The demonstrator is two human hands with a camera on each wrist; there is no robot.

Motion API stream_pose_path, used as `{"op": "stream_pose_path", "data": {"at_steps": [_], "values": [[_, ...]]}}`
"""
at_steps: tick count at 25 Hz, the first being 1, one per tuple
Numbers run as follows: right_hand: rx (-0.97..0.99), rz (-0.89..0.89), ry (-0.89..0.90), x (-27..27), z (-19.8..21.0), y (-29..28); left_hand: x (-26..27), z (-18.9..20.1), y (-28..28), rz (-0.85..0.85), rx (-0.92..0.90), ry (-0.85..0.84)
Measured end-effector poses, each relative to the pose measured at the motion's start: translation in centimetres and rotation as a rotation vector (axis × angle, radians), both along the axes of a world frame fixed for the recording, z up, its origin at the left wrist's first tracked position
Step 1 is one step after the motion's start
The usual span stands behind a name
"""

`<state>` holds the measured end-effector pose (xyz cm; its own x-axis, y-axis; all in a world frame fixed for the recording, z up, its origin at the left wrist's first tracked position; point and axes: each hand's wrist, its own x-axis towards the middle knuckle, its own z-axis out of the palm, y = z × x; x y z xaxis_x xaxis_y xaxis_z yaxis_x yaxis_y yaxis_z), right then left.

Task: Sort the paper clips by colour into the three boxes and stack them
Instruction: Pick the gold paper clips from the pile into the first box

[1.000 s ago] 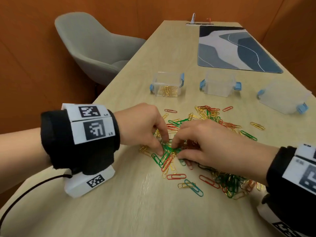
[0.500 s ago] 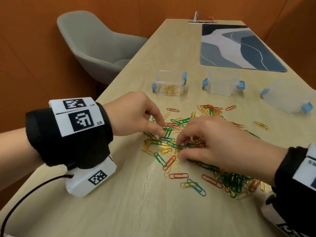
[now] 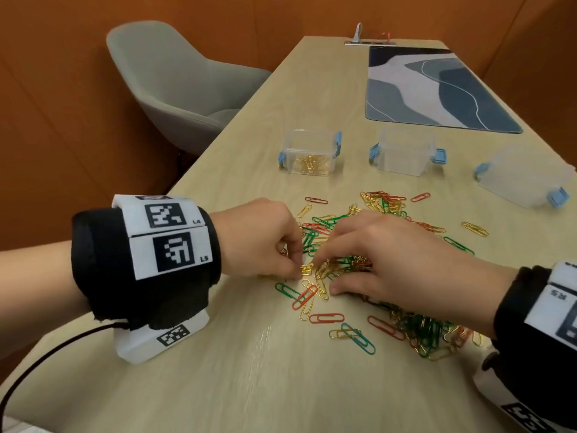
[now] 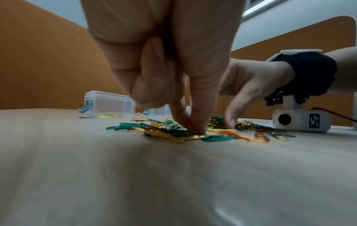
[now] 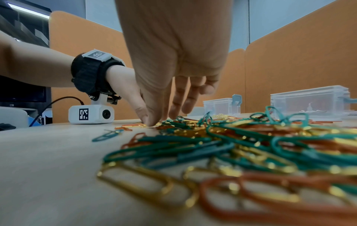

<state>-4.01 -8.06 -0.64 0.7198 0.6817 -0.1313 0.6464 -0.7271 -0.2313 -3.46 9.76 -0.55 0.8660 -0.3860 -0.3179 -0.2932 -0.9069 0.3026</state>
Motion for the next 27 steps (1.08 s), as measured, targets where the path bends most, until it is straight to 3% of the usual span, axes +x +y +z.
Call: {"op": "stream_pose_path", "data": {"at_steps": [4,9,13,16,19,21,27], "values": [[-0.031,0.042,0.009,0.2,-0.3,0.0,0.3,0.0,1.2,0.051,-0.076,0.188],[-0.045,0.034,0.036,0.1,-0.9,-0.2,0.7,0.8,2.0,0.525,-0.699,0.659],[-0.042,0.024,0.02,-0.1,-0.8,-0.3,1.0,1.1,2.2,0.575,-0.936,0.801],[0.107,-0.035,-0.002,-0.1,-0.2,-0.2,1.1,0.4,1.8,0.546,-0.792,0.682],[0.195,-0.081,0.022,-0.2,-0.1,0.0,0.8,0.1,1.3,0.312,-0.394,0.312],[0.198,-0.088,0.067,-0.2,-0.2,0.1,0.6,0.2,1.0,0.168,-0.248,0.163],[0.125,-0.116,0.143,0.1,-0.8,0.3,0.0,0.1,-0.2,0.011,-0.049,0.073]]}}
